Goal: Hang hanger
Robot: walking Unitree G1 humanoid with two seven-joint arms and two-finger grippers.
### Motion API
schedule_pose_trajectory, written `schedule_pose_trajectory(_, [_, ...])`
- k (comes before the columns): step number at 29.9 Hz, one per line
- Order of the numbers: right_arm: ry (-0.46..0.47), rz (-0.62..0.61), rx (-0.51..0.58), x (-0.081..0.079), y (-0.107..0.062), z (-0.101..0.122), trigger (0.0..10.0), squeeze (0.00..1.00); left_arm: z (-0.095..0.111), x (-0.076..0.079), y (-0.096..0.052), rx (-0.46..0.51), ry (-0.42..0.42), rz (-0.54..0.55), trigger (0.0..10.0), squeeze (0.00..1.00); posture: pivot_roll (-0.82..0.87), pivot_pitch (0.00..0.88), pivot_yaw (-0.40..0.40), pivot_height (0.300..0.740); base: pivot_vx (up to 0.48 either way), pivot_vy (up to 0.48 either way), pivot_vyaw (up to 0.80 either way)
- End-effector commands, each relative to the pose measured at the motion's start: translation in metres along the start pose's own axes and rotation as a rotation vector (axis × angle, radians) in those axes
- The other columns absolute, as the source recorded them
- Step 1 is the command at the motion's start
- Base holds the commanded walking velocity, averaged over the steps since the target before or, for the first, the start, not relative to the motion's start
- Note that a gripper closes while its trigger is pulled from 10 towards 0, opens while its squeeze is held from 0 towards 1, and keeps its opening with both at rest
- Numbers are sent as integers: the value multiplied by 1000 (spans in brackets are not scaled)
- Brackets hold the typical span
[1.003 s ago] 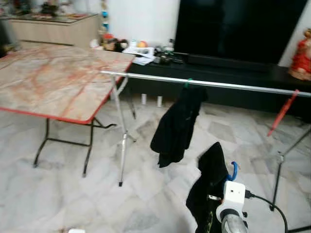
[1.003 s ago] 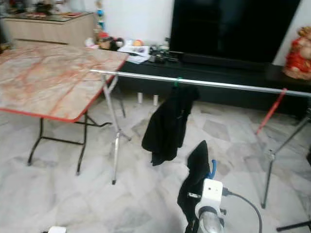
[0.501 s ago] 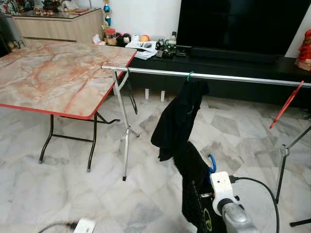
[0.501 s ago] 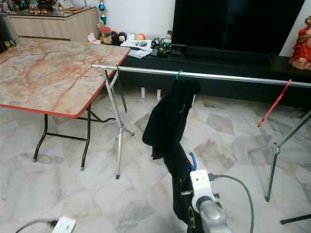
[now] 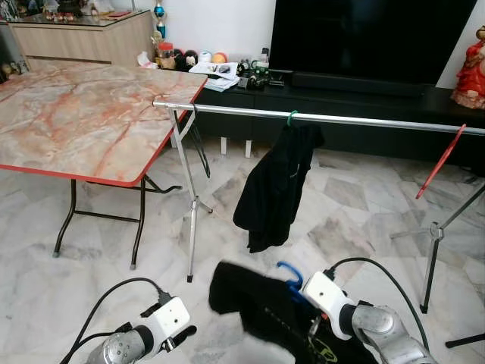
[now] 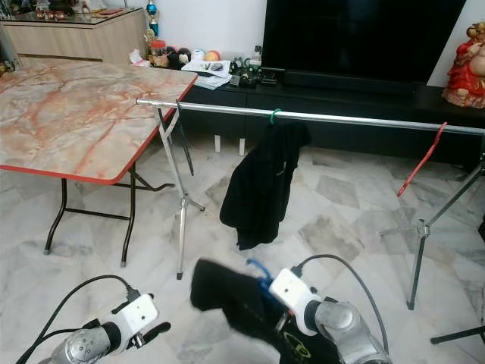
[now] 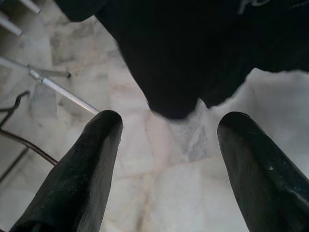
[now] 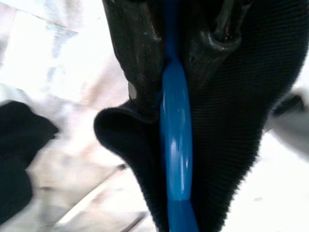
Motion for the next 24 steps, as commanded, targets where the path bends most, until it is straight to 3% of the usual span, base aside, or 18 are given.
schedule_pose_trajectory(1, [-60, 30, 25, 5, -6, 10, 10000, 0, 1, -2, -1, -8, 47, -29, 10000, 0, 117, 0, -47, 740, 0, 0, 0])
schedule_pose_trajectory(2, [-81, 103, 76, 2, -13, 21, 10000, 0, 0, -5, -2, -10, 41, -31, 10000, 0, 118, 0, -49, 740, 0, 0, 0])
schedule_pose_trajectory(5, [-106, 157, 121, 0, -19, 33, 10000, 0, -1, -9, -3, -16, 29, -27, 10000, 0, 113, 0, -50, 740, 0, 0, 0])
schedule_pose_trajectory(11, [-167, 244, 147, -8, -31, 40, 10000, 0, 2, -14, -1, -14, -13, -20, 10000, 0, 96, 0, -59, 740, 0, 0, 0])
schedule_pose_trajectory(22, [-178, 292, 179, -12, -38, 50, 10000, 0, 6, -11, 3, -12, -45, -65, 10000, 0, 94, 0, -60, 740, 0, 0, 0])
schedule_pose_trajectory(23, [-177, 290, 180, -11, -38, 51, 10000, 0, 7, -10, 4, -8, -49, -71, 0, 0, 92, 0, -59, 740, 0, 0, 0])
schedule_pose_trajectory(24, [-176, 287, 181, -10, -37, 51, 10000, 0, 8, -9, 4, -3, -54, -77, 0, 0, 89, 0, -58, 740, 0, 0, 0])
Point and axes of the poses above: a point about 5 cm out from each wrist's last joint towards the gripper, its own y axis pointing out of the wrist towards the gripper, its own z axis along the axis of the wrist's last joint, x = y × z, the point moved 5 cm from there along y, pointing out of the wrist towards the gripper, and after that the axes turned 5 degrees about -y, right-handed, at the moved point
